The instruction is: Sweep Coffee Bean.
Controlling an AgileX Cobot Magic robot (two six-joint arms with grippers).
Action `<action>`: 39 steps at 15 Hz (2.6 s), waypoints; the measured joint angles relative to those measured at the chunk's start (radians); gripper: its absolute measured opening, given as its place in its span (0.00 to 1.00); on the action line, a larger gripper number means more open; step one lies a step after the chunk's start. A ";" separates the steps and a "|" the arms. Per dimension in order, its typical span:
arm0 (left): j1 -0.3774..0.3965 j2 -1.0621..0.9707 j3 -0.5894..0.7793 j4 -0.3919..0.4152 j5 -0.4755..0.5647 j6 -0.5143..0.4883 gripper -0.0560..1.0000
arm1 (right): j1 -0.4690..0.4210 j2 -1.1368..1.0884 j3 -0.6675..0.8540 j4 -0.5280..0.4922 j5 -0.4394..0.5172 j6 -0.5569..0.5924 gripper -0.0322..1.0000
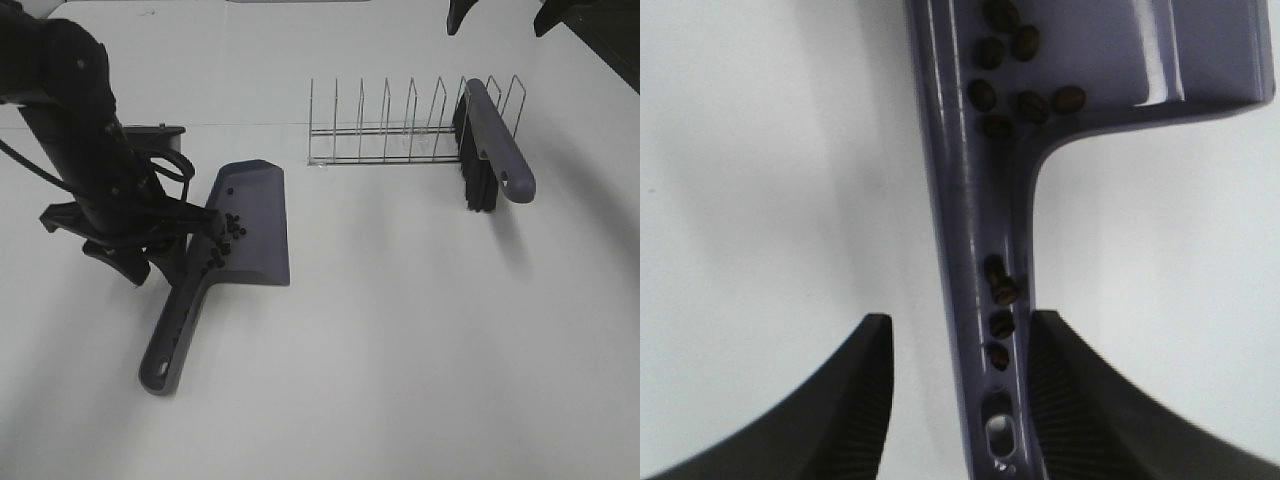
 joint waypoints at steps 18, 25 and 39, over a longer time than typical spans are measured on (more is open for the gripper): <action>0.000 -0.989 0.440 0.157 0.187 -0.099 0.42 | 0.000 -1.132 1.316 0.050 -0.001 -0.099 0.87; 0.000 -1.425 0.602 0.154 0.231 -0.095 0.42 | 0.000 -1.629 1.604 0.051 0.003 -0.101 0.87; 0.000 -1.800 0.760 0.122 0.181 0.153 0.42 | 0.000 -2.243 1.770 0.087 -0.144 -0.145 0.87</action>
